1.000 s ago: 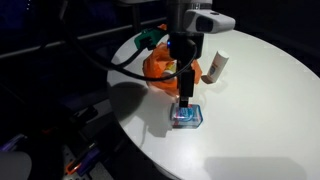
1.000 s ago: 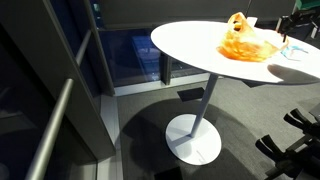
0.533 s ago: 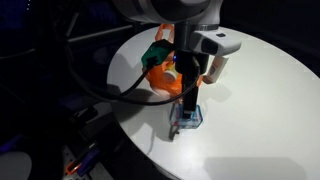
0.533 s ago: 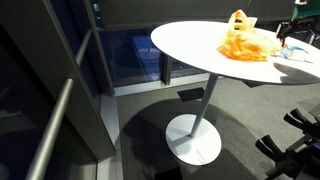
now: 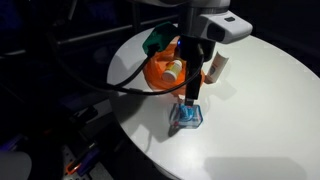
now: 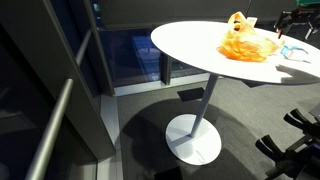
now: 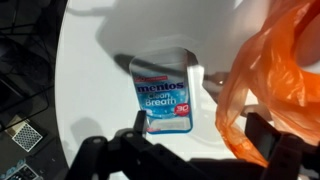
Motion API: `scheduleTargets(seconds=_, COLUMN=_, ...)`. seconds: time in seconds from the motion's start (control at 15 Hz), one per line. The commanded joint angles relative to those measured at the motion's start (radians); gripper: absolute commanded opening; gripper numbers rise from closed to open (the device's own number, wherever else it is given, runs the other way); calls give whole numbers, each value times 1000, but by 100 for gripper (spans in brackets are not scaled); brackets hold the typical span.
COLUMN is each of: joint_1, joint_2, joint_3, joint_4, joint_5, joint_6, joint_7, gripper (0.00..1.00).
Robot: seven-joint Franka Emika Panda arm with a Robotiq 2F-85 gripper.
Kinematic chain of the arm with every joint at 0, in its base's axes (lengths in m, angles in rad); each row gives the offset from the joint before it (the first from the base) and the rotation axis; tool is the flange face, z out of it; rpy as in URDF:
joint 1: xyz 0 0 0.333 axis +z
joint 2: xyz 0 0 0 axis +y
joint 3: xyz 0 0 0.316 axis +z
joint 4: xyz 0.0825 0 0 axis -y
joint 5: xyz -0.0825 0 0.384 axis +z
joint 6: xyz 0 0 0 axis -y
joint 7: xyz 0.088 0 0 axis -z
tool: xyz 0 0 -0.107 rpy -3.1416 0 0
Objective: Put the blue container in the plastic bag
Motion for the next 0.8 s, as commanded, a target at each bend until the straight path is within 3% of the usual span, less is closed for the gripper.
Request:
scheduleTargets(seconds=0.0, joint_1=-9, joint_2=-53, joint_3=1, joint_4=-2, joint_5=35, joint_6=-6, joint_7=-39, gripper=100)
scheduleTargets(seconds=0.73, joint_1=-15, joint_2=-34, joint_3=-14, joint_4=-32, joint_5=-29, joint_6=26, joint_7=23, gripper=100)
